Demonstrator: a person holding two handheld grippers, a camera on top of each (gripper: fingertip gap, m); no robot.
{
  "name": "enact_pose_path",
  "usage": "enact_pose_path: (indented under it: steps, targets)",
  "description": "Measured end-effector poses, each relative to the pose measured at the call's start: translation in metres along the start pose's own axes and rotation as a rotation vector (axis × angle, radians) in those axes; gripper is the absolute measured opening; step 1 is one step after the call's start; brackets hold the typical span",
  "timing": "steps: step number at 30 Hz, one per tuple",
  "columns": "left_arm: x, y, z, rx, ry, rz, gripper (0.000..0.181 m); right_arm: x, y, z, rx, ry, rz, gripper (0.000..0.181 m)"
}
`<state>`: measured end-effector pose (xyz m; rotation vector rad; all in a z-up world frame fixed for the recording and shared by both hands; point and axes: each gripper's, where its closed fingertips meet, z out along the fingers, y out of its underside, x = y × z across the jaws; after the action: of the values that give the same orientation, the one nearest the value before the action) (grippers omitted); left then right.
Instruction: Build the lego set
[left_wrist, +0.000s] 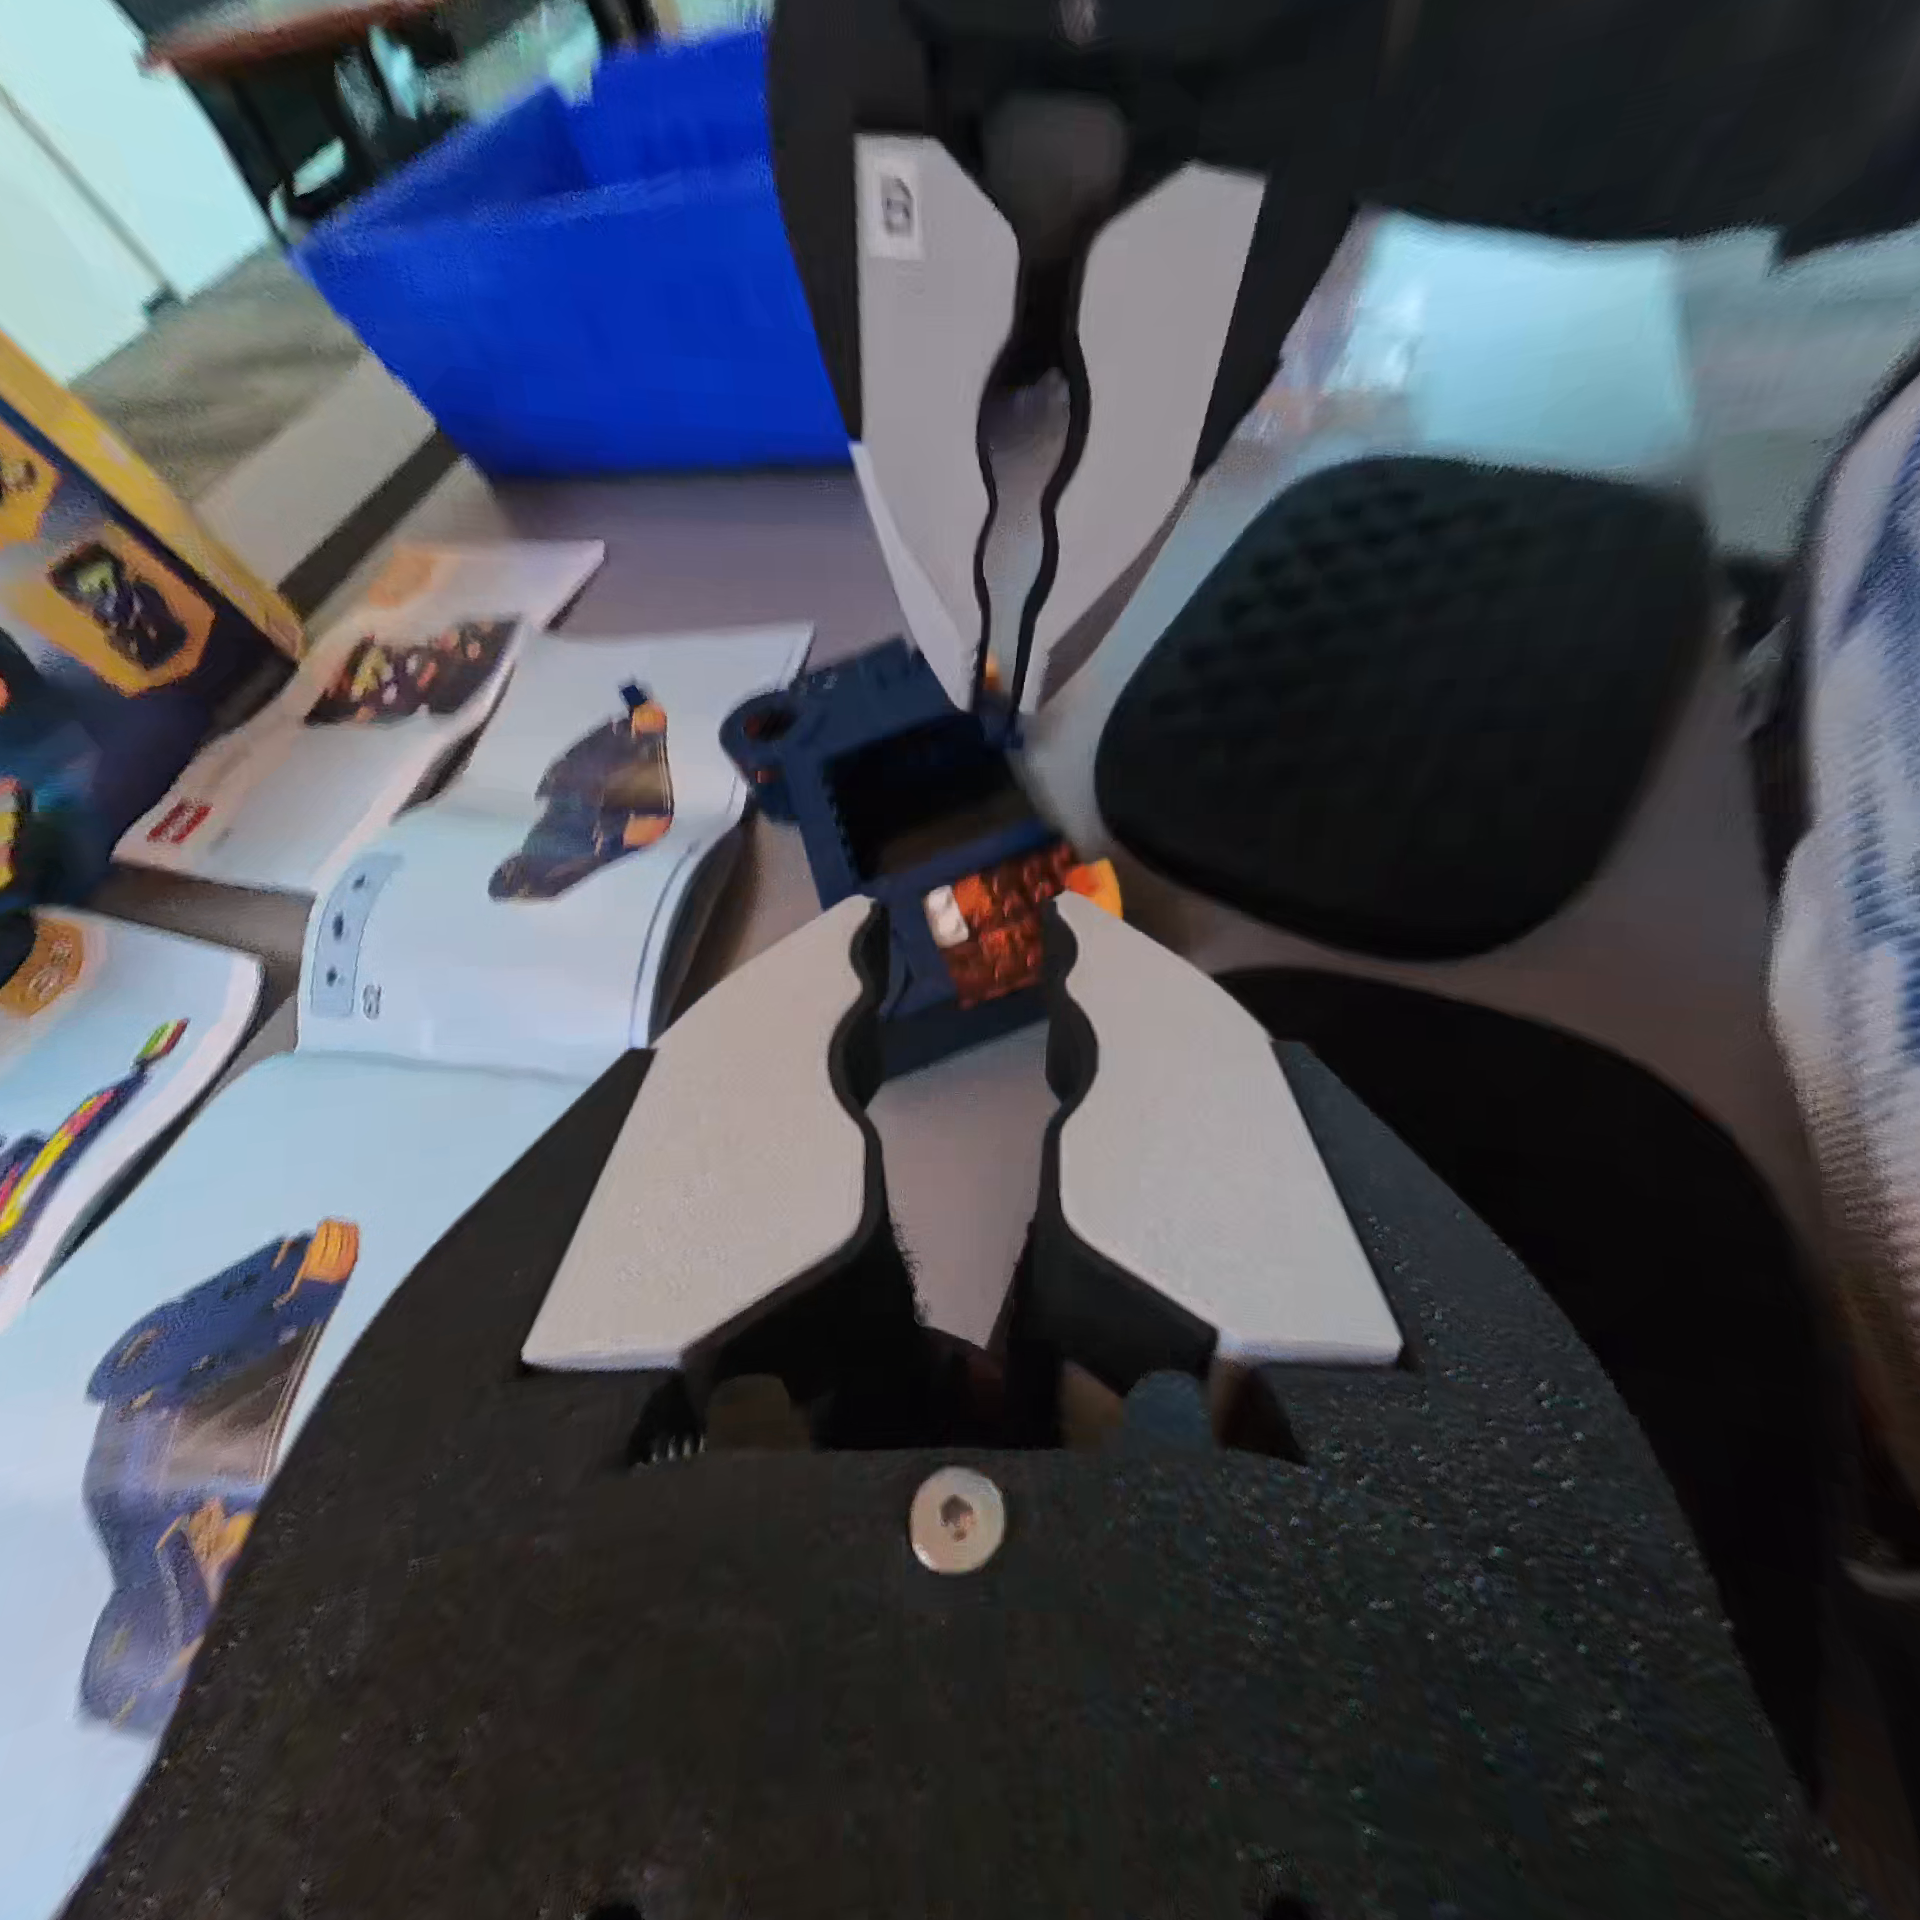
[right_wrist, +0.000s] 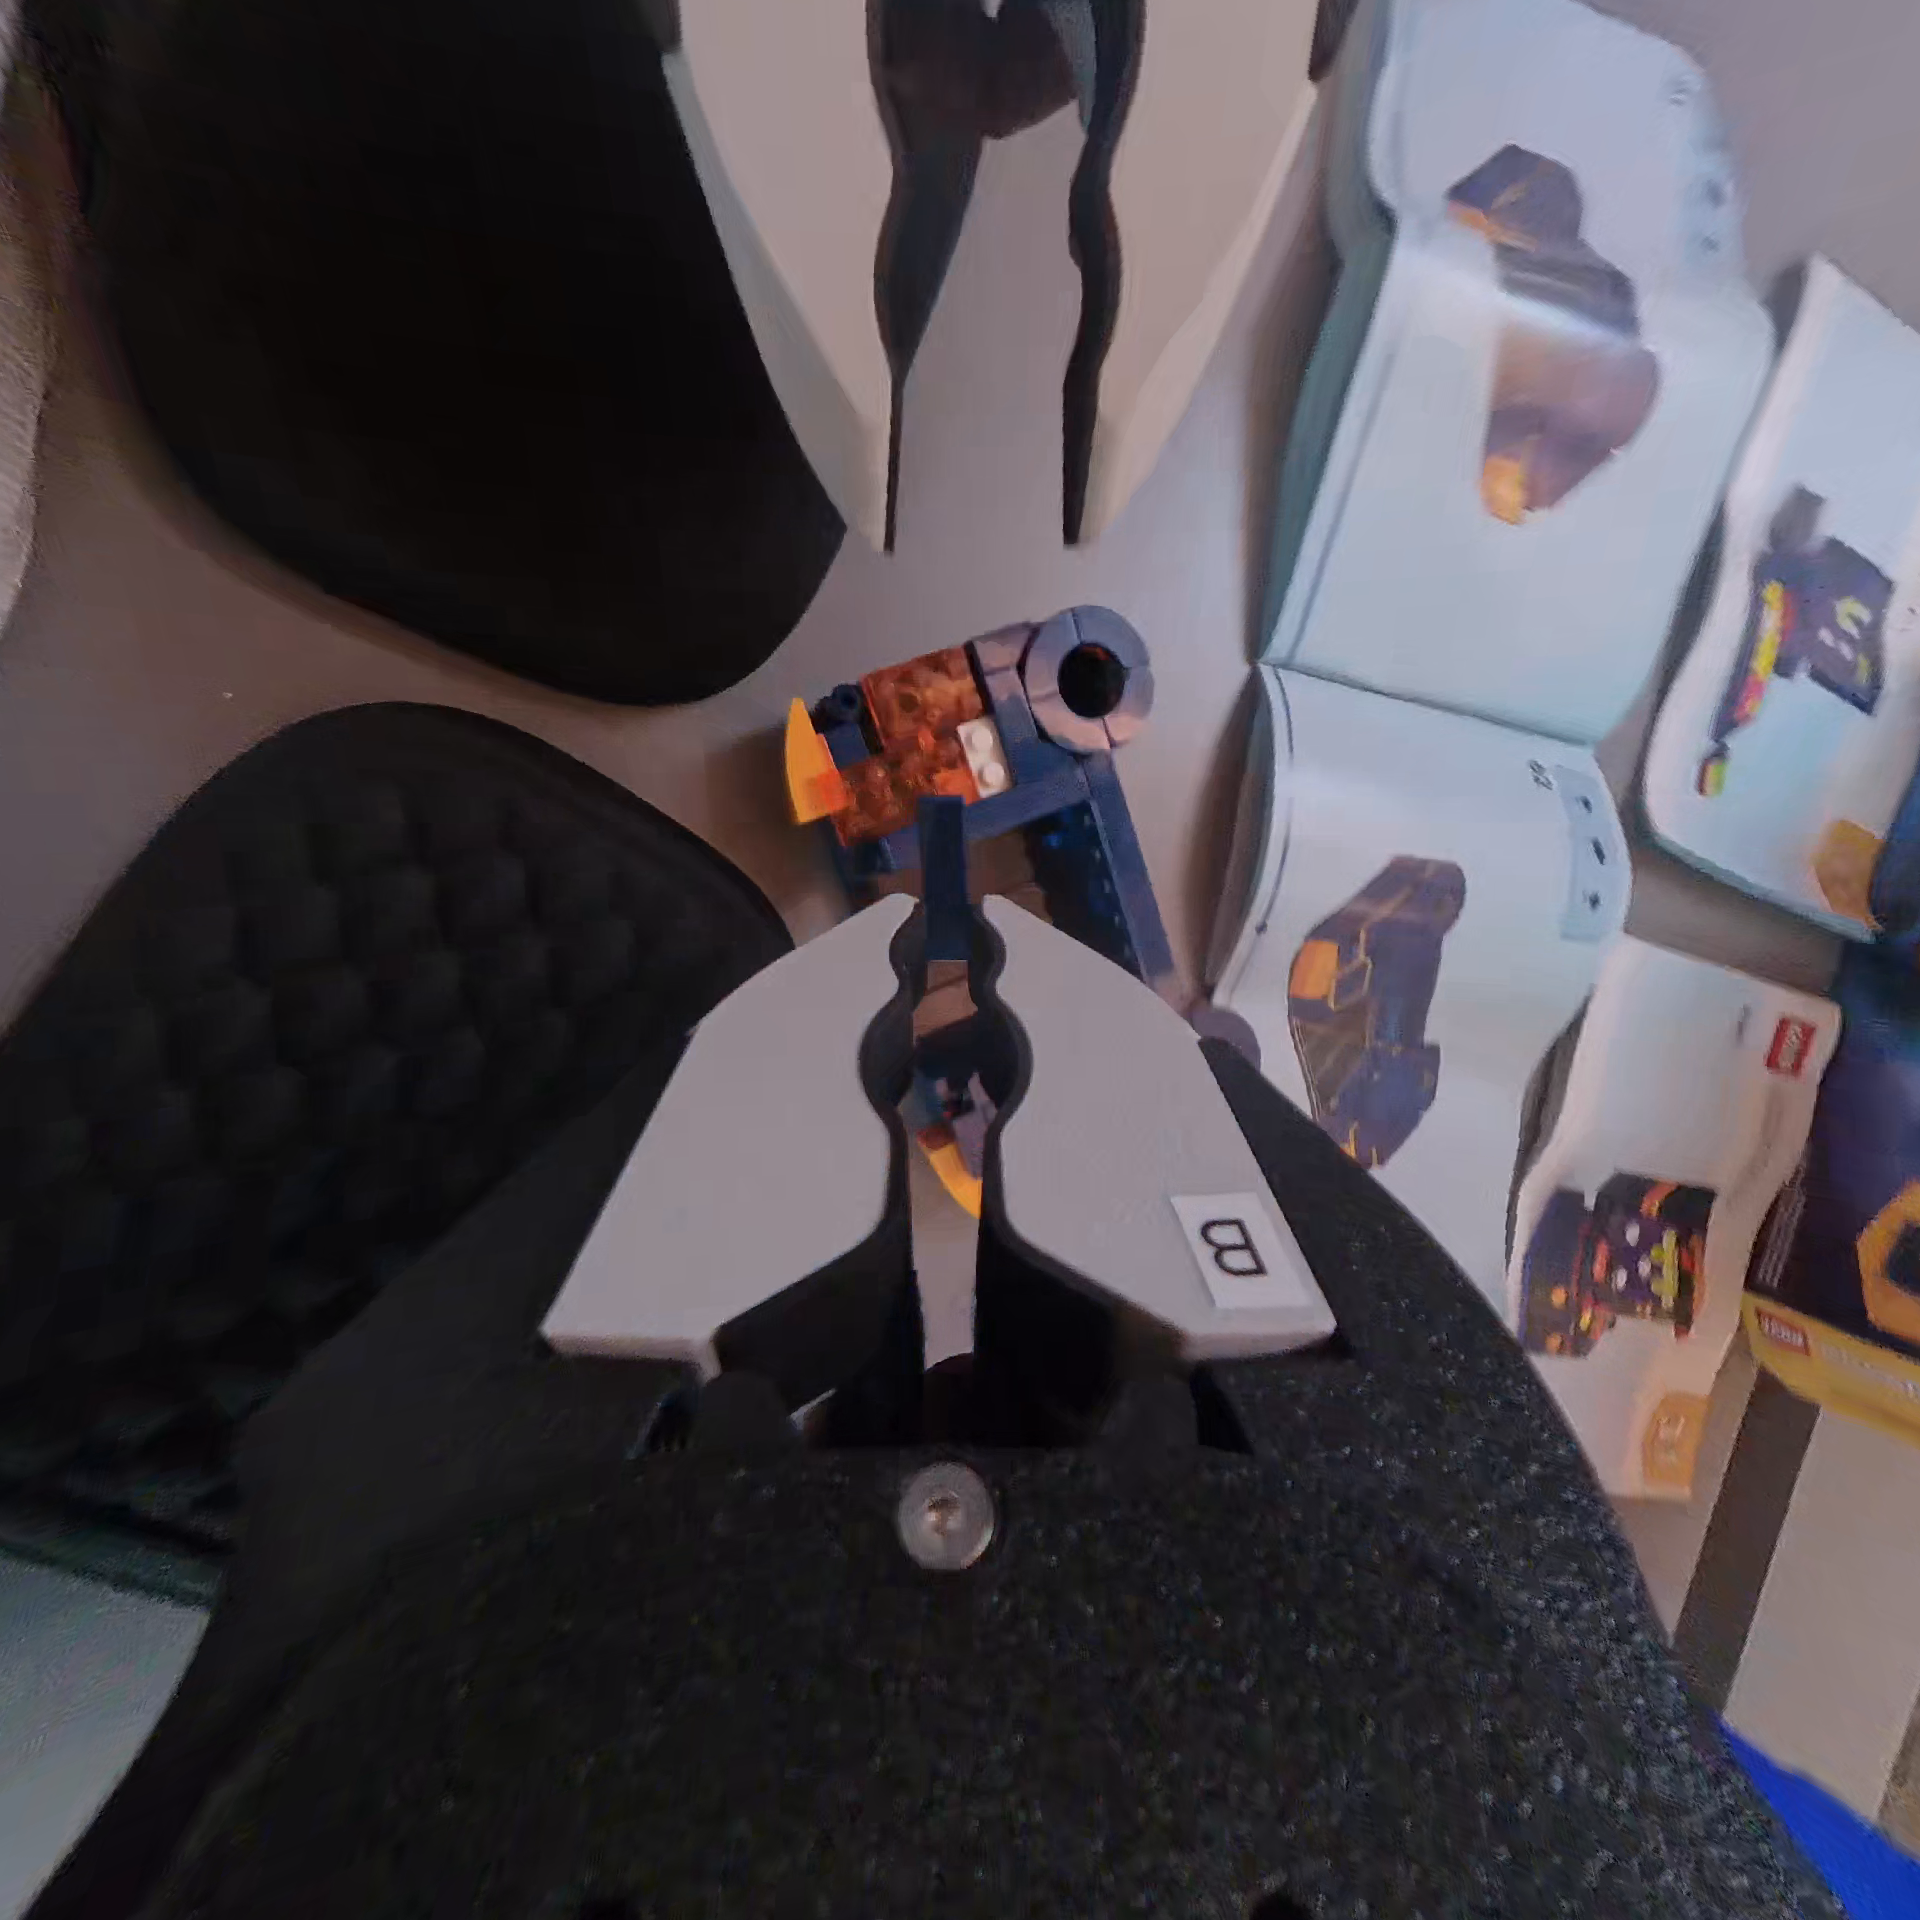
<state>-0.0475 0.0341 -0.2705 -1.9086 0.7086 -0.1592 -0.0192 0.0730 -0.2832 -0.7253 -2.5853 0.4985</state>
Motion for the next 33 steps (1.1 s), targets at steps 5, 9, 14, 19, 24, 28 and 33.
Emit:
enact_pose_path:
  steps: [5, 9, 14, 19, 24, 28, 33]
  targets:
    - [-0.005, 0.017, 0.004, -0.075, -0.1, -0.079, 0.027, 0.004, -0.014, 0.021, -0.01, -0.109, -0.122, 0.007]
    - [-0.013, 0.023, 0.004, -0.087, -0.156, -0.117, 0.026, 0.003, -0.016, 0.035, -0.036, -0.176, -0.227, 0.007]
    - [-0.015, 0.031, 0.008, -0.119, -0.122, -0.196, 0.025, 0.006, -0.017, 0.044, -0.036, -0.213, -0.252, 0.007]
    - [-0.014, 0.036, 0.011, -0.144, -0.096, -0.22, 0.025, 0.008, -0.018, 0.044, -0.043, -0.229, -0.242, 0.007]
    - [-0.017, 0.037, 0.011, -0.134, -0.072, -0.295, 0.024, 0.01, -0.018, 0.045, -0.036, -0.235, -0.204, 0.007]
    - [-0.018, 0.04, 0.012, -0.151, -0.061, -0.331, 0.024, 0.013, -0.021, 0.042, 0.01, -0.218, -0.156, 0.007]
    - [-0.019, 0.042, 0.014, -0.17, -0.065, -0.339, 0.024, 0.014, -0.021, 0.037, 0.073, -0.194, -0.081, 0.006]
